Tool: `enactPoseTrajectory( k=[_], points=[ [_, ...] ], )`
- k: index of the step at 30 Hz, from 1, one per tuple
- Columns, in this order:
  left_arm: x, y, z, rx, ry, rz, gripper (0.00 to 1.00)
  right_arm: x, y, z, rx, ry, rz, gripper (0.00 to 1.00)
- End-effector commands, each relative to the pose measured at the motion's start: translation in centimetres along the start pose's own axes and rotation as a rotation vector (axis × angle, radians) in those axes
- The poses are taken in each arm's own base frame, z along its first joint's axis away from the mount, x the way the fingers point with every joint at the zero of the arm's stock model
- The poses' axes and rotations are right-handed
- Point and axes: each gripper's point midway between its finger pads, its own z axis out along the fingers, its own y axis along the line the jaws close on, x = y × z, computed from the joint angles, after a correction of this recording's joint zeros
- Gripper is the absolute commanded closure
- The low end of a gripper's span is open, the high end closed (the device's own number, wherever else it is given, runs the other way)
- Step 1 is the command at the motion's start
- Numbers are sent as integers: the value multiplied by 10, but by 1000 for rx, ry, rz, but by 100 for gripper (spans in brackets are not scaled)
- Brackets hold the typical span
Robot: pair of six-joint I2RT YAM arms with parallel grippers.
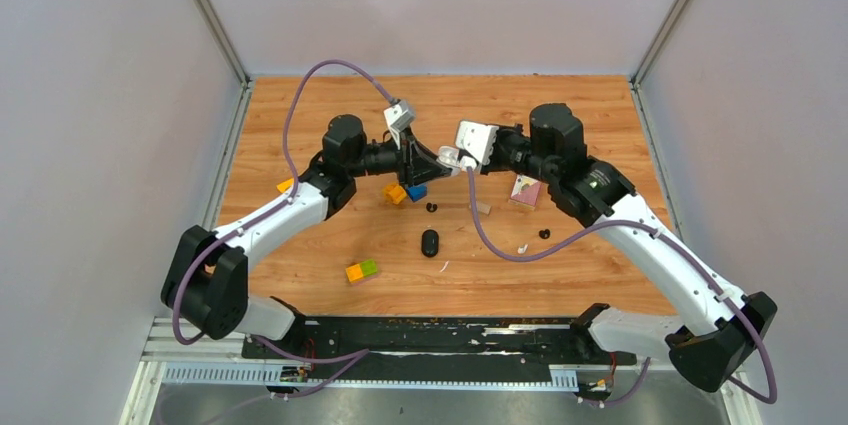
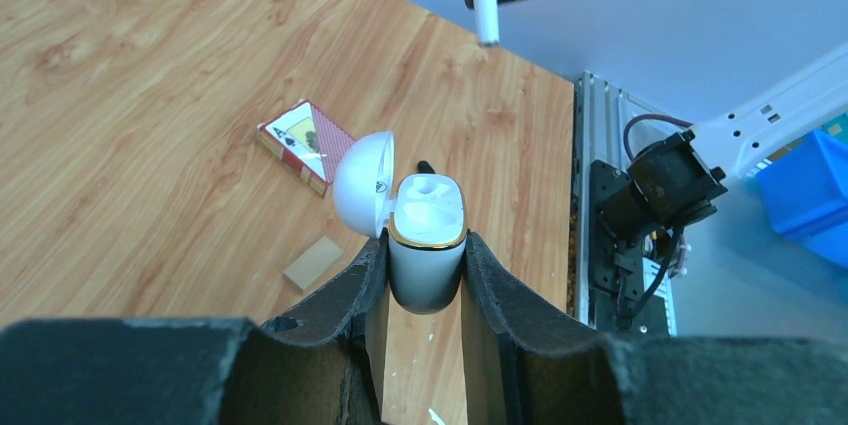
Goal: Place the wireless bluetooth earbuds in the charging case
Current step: Insert the left earbud into the left side groove of the charging case.
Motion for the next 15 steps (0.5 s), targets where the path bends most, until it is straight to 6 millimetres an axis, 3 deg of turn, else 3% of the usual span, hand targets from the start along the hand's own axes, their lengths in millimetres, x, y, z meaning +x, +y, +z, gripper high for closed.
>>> enactPoseTrajectory(
  k=[1, 15],
  points=[
    [-34, -9, 6, 28, -81, 51, 100, -35, -20, -3, 95, -81, -148, 98],
    [-52, -20, 6, 68, -139, 88, 100, -44, 10, 17, 38, -93, -269, 99]
  ],
)
